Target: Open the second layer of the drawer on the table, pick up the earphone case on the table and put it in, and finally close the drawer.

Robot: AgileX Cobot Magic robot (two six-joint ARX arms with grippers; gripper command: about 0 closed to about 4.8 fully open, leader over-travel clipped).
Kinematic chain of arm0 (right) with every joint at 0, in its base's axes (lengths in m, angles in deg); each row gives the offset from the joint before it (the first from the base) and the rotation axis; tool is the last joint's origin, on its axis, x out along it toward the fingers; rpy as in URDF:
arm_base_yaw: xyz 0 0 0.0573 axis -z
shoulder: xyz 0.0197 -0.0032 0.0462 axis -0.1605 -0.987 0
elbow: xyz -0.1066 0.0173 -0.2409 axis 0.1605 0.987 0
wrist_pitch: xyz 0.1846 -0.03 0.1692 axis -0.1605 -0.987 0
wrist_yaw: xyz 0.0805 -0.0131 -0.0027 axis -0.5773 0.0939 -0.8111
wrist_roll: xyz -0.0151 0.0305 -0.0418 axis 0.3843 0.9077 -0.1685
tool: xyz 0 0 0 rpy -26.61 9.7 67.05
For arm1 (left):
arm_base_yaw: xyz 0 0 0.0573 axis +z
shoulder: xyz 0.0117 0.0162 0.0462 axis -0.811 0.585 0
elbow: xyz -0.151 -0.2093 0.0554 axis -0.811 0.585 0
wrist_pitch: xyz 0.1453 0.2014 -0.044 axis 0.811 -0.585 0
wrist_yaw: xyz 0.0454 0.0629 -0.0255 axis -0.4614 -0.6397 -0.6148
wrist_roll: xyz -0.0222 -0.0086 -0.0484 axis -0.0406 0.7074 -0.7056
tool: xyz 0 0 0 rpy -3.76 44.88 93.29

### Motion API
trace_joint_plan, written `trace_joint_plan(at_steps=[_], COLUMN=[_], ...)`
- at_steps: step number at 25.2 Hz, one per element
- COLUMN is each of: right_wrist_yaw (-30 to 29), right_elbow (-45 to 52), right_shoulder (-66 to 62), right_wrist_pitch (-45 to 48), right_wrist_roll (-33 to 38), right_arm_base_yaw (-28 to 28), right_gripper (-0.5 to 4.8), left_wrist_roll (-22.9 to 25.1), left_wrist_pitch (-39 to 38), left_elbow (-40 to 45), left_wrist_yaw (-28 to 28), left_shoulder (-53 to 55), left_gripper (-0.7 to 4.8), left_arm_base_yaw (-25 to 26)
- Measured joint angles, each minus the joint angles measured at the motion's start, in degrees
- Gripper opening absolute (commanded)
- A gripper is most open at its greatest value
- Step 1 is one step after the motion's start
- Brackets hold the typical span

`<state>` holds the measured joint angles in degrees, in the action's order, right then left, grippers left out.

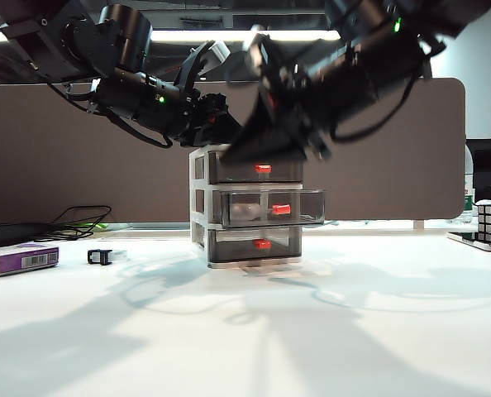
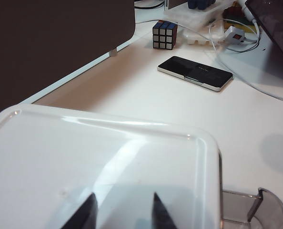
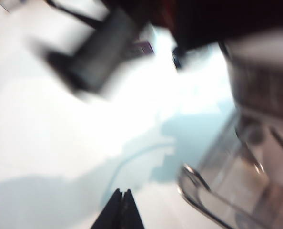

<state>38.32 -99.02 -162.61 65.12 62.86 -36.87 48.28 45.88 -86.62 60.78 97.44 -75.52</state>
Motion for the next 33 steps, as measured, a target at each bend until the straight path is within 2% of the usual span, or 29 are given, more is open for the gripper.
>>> trace_joint_plan(at_steps=[6, 10, 17, 21, 24, 29, 33], right_wrist_yaw=[3.85, 6.45, 7.85, 8.22, 11.78, 12.37, 10.38], right_elbow=[0.00, -0.55, -7.72, -8.85, -9.40, -9.88, -9.90], right_shoulder=[-6.14, -7.45, -12.28, -13.60, -13.68, -13.66, -13.38], right_wrist_pitch=[-0.37, 2.62, 2.56, 1.81, 2.67, 3.50, 1.33], right_wrist_roll=[-0.13, -0.15, -1.29, -1.46, -2.78, -2.97, -3.02], right_arm_base_yaw=[0.31, 0.28, 0.66, 0.66, 0.74, 0.96, 0.98], right_gripper=[-0.06, -0.05, -0.05, -0.05, -0.05, -0.05, -0.06], left_wrist_roll=[0.00, 0.00, 0.00, 0.02, 0.02, 0.00, 0.02], left_wrist_pitch=[0.22, 0.22, 0.35, 0.33, 0.37, 0.37, 0.22], left_elbow=[0.00, 0.00, 0.00, 0.00, 0.00, 0.00, 0.00], left_wrist_yaw=[0.26, 0.26, 0.90, 0.94, 0.94, 0.94, 0.94], left_shoulder=[0.07, 0.09, 0.15, 0.17, 0.22, 0.22, 0.24], left_gripper=[1.42, 1.42, 1.42, 1.42, 1.42, 1.42, 1.93], left_arm_base_yaw=[0.00, 0.00, 0.02, 0.07, 0.07, 0.07, 0.07])
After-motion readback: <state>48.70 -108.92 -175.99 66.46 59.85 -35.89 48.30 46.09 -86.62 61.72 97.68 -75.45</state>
